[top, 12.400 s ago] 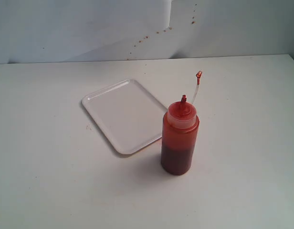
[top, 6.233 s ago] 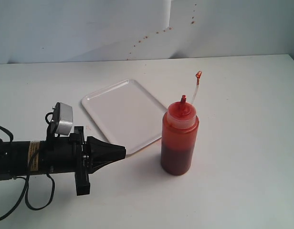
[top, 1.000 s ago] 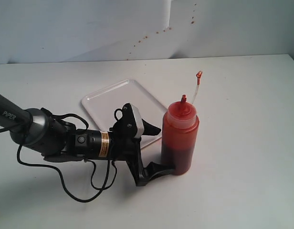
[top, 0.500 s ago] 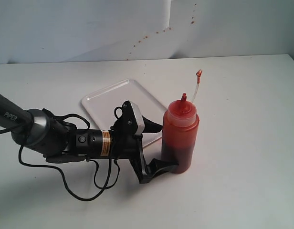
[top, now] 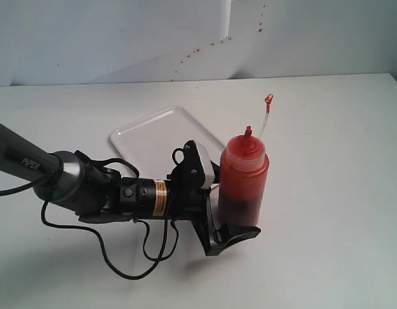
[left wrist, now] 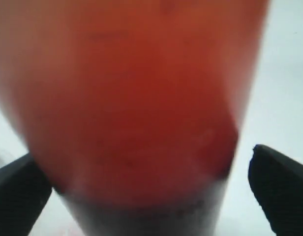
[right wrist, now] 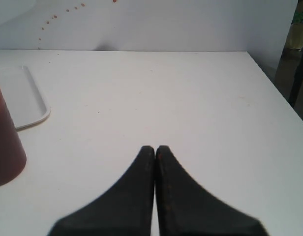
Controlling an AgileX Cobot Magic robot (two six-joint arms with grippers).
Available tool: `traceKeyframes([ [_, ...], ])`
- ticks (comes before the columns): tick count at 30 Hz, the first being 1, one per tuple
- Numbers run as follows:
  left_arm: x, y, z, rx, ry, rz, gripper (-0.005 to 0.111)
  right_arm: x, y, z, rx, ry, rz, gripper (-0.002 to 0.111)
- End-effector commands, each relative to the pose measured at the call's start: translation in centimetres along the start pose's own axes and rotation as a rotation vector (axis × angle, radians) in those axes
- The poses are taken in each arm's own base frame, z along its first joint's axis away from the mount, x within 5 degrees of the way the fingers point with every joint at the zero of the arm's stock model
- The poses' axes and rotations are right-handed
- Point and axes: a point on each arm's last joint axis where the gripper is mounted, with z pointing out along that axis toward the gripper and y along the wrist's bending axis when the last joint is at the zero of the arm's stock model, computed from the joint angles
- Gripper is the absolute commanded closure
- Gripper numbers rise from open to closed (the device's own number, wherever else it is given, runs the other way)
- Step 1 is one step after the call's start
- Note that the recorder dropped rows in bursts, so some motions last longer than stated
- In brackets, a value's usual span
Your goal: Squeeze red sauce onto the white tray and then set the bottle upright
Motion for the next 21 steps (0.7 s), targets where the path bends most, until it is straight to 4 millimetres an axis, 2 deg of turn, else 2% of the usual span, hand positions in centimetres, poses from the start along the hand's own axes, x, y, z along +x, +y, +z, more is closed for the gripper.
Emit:
traceKeyframes([
  [1, 0.21, 0.69, 1.07, -0.016, 0.01, -0.041, 0.002, 0.06, 0.04, 0.0, -0.006, -0.006, 0.001, 0.108],
  [6, 0.51, 1.01, 1.78, 0.003, 0.004, -0.026, 0.002, 0.06, 0.04, 0.0, -0.006, -0.006, 0.003, 0.108],
  [15, -0.28, 0.7, 1.76, 0.037, -0.089, -0.025, 0.002, 0.06, 0.04, 0.0, -0.006, -0.006, 0.003, 0.108],
  [21, 0.03, 1.06, 1.79, -0.001, -0.055, -0.048, 0.002, 0.06, 0.04, 0.0, -0.006, -0.006, 0.001, 0.108],
])
